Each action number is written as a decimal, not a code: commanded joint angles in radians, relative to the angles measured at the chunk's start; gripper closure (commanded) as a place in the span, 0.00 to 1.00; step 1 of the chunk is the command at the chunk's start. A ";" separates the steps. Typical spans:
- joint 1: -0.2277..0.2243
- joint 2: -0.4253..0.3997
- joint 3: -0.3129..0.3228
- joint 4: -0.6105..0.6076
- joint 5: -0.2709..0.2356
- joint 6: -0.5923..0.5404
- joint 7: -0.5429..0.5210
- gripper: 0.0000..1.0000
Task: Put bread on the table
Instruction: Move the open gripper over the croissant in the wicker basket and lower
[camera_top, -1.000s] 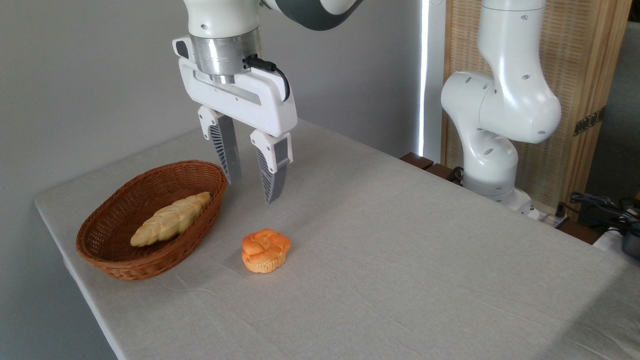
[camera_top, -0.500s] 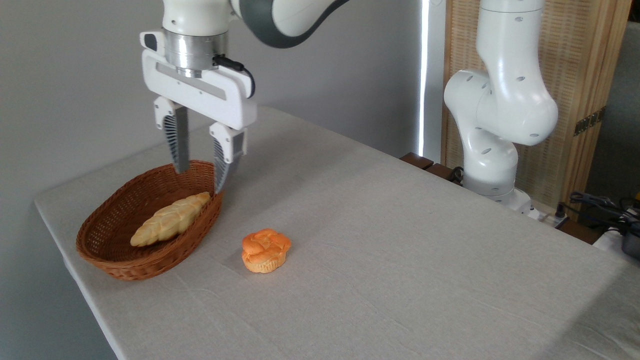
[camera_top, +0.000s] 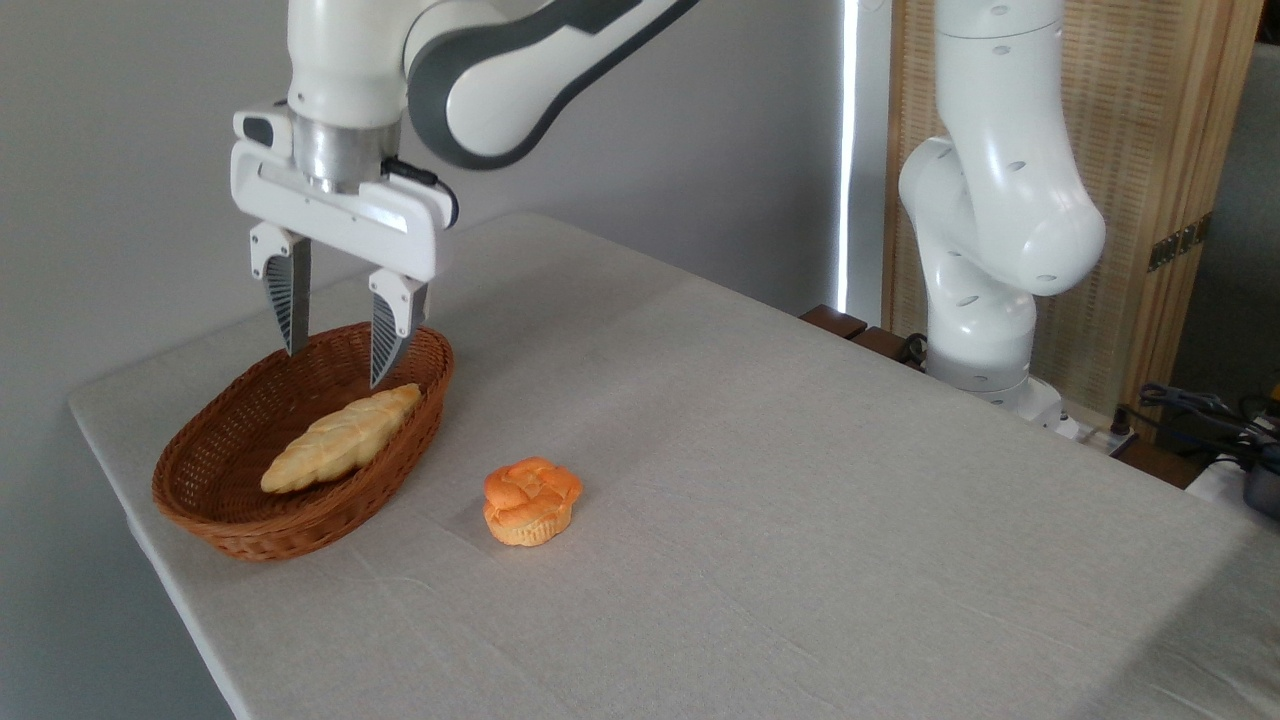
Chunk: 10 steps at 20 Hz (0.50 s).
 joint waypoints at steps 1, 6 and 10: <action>-0.035 0.063 0.011 0.016 0.019 0.038 -0.045 0.00; -0.066 0.138 0.007 0.017 0.094 0.078 -0.045 0.00; -0.068 0.198 0.007 0.029 0.137 0.141 -0.060 0.00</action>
